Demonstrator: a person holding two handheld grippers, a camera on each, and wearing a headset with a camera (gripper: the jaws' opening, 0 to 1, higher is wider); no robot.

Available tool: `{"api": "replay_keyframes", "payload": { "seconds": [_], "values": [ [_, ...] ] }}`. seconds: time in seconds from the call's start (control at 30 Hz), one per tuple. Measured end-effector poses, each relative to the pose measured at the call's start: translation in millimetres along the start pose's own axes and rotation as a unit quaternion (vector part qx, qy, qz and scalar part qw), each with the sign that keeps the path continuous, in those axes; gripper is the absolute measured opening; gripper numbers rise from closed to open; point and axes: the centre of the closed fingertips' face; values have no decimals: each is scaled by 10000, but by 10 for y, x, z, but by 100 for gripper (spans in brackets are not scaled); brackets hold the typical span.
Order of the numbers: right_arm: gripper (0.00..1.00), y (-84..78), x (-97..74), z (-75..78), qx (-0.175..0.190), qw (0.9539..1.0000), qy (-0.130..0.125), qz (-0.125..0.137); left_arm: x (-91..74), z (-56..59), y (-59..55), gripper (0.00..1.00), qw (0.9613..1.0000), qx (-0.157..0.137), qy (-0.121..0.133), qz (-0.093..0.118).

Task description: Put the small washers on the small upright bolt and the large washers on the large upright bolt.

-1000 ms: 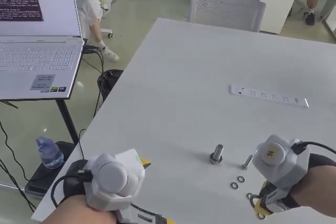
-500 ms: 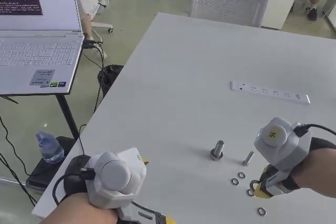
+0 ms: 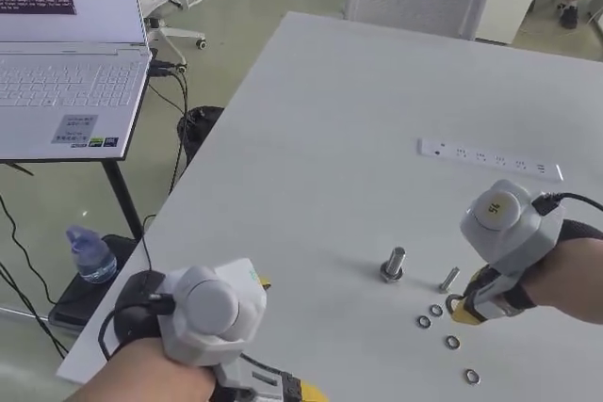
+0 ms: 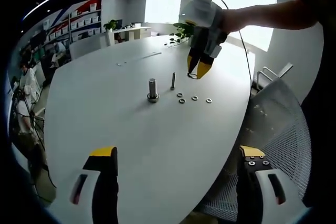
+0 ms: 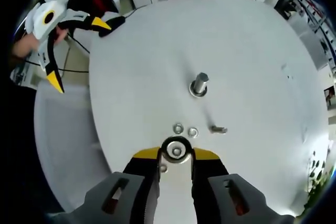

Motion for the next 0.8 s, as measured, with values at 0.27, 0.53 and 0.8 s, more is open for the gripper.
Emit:
{"api": "replay_keyframes", "payload": {
  "seconds": [0.27, 0.53, 0.8],
  "values": [
    [22, 130, -56, 61, 15, 10000, -51, 79, 18, 6, -20, 93, 10000, -49, -36, -33],
    [22, 280, -102, 178, -28, 9998, -124, 123, 34, -23, -34, 93, 10000, -45, -7, -43],
    [22, 451, -79, 241, -124, 9996, -177, 180, 52, -20, -66, 94, 10000, -47, -17, -87]
  ]
}}
Point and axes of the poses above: the centre of the closed fingertips' face, and the gripper's own axes: x roughly forward along the fingers, z roughly to its right, y roughly out of its top, and after that the axes turned 14 degrees about -x, right-handed
